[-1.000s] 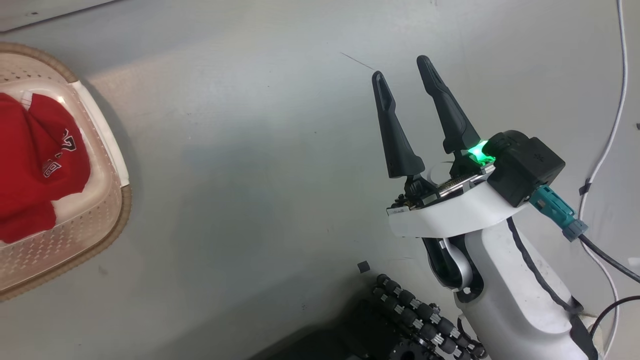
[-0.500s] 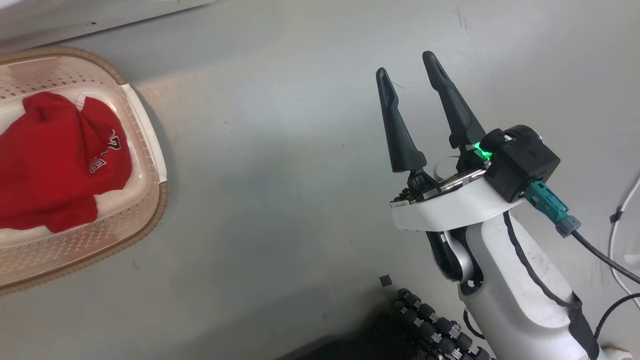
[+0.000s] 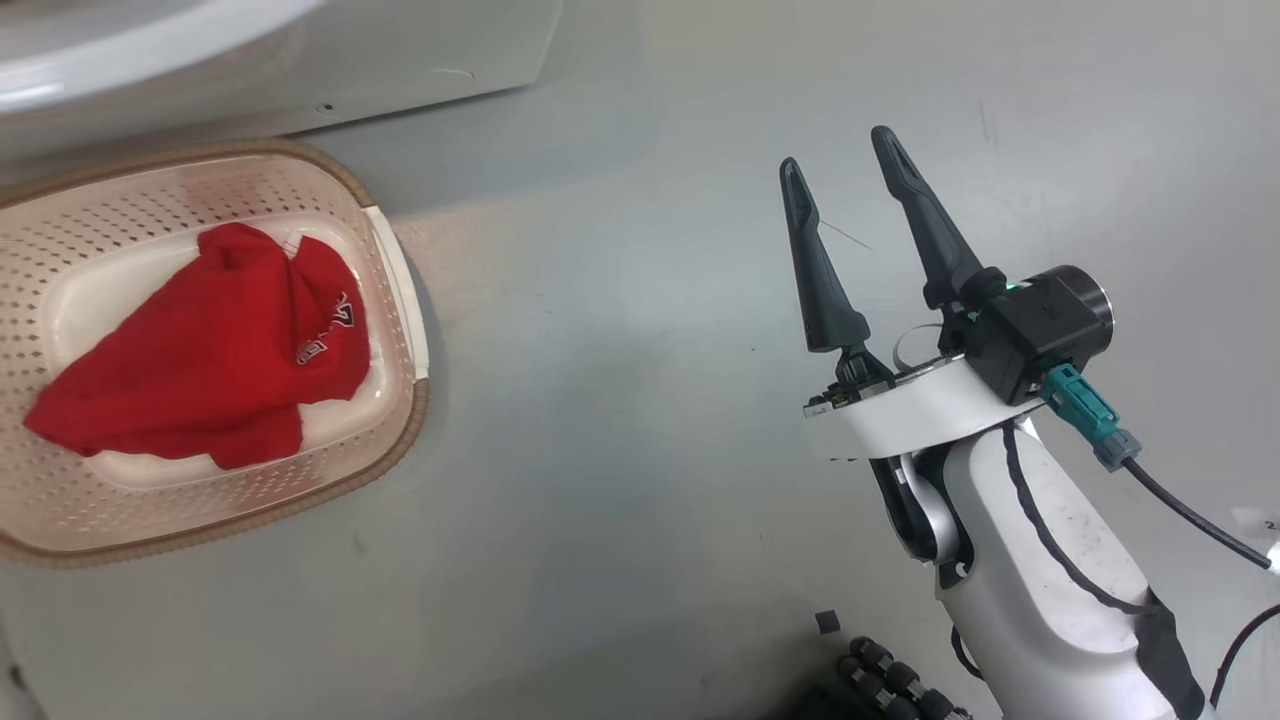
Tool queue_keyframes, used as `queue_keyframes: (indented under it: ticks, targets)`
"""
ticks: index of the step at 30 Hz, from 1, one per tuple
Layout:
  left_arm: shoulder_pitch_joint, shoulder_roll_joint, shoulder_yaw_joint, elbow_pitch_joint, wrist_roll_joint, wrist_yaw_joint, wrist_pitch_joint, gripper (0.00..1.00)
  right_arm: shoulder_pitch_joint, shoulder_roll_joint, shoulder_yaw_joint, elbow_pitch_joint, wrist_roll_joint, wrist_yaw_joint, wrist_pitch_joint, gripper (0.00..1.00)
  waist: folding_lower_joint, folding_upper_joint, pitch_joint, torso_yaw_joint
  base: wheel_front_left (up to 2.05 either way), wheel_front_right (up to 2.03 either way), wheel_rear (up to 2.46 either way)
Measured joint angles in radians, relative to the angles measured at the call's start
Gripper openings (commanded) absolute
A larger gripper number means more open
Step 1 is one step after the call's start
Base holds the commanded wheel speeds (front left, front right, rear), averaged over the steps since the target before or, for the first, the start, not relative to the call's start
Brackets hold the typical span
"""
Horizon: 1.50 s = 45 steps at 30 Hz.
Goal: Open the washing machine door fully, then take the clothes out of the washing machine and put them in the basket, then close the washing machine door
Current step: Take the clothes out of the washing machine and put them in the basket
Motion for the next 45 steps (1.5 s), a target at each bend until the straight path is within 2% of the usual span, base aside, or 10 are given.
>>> queue_keyframes:
  ticks: [6, 16, 34, 45]
  targets:
    - [0.124, -0.089, -0.003, -0.017, -0.017, 0.013, -0.133, 0.00, 0.034, -0.001, -0.016, 0.043, -0.016, 0.010, 0.000, 1.00, 0.0000, 0.0000, -0.087, 0.045, 0.00, 0.00, 0.00]
    - [0.261, -0.129, -0.017, -0.066, -0.018, 0.023, -0.264, 0.00, 0.091, -0.004, -0.043, 0.074, -0.024, 0.018, 0.000, 1.00, 0.0000, 0.0000, -0.214, 0.092, 0.00, 0.00, 0.00]
    - [0.446, -0.200, -0.013, -0.275, -0.012, 0.058, -0.281, 0.00, 0.221, -0.017, -0.081, 0.122, -0.033, 0.026, 0.000, 1.00, -0.0001, 0.0000, -0.470, 0.146, 0.00, 0.00, 0.00]
    - [0.565, -0.211, -0.002, -0.411, 0.000, 0.066, -0.288, 0.00, 0.259, -0.015, -0.071, 0.121, -0.035, 0.035, 0.000, 1.00, -0.0001, 0.0000, -0.565, 0.170, 0.00, 0.00, 0.00]
